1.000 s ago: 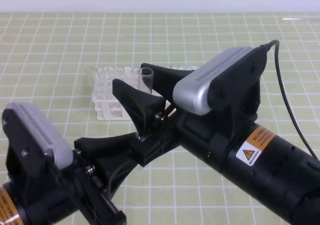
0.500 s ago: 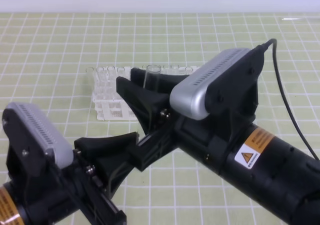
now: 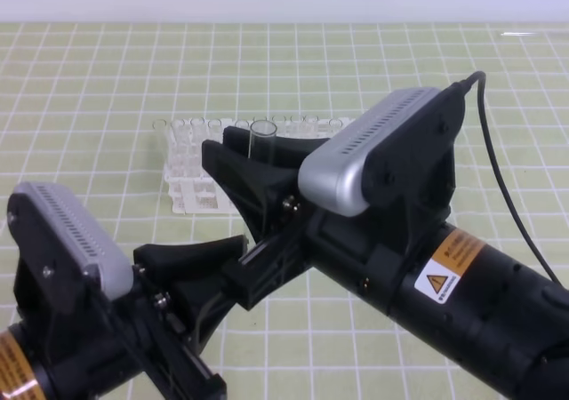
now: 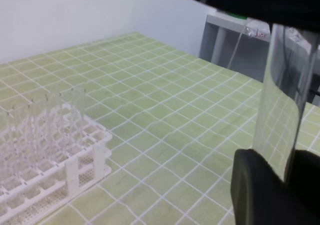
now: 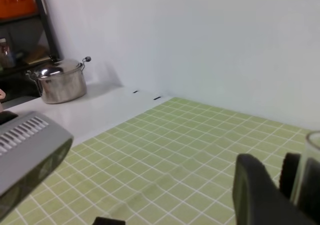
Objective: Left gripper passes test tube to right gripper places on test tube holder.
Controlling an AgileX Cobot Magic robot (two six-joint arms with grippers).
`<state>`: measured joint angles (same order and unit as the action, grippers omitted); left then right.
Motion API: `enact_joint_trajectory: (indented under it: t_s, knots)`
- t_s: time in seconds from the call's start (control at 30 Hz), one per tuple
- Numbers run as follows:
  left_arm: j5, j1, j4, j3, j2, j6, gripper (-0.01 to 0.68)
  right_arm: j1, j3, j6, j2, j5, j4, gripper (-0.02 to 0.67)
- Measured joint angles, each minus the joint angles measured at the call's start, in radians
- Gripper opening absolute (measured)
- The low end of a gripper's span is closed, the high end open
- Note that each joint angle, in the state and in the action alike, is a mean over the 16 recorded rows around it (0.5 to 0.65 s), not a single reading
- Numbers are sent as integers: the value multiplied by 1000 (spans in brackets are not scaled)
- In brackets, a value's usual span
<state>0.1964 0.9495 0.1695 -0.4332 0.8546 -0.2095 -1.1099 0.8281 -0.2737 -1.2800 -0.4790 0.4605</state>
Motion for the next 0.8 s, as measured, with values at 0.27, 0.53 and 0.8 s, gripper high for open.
enact_joint_trajectory:
  t_s: [0.27,0.53,0.8]
  knots:
    - [-6,0,0,0,-2,0,279,4,-1,-14,0,2,5,86]
    - [-63,0,2,0,-73,1,250,19,-2,-62,7,28,49,85]
    - [-257,0,3,0,-296,2,76,36,-2,-115,23,75,97,85]
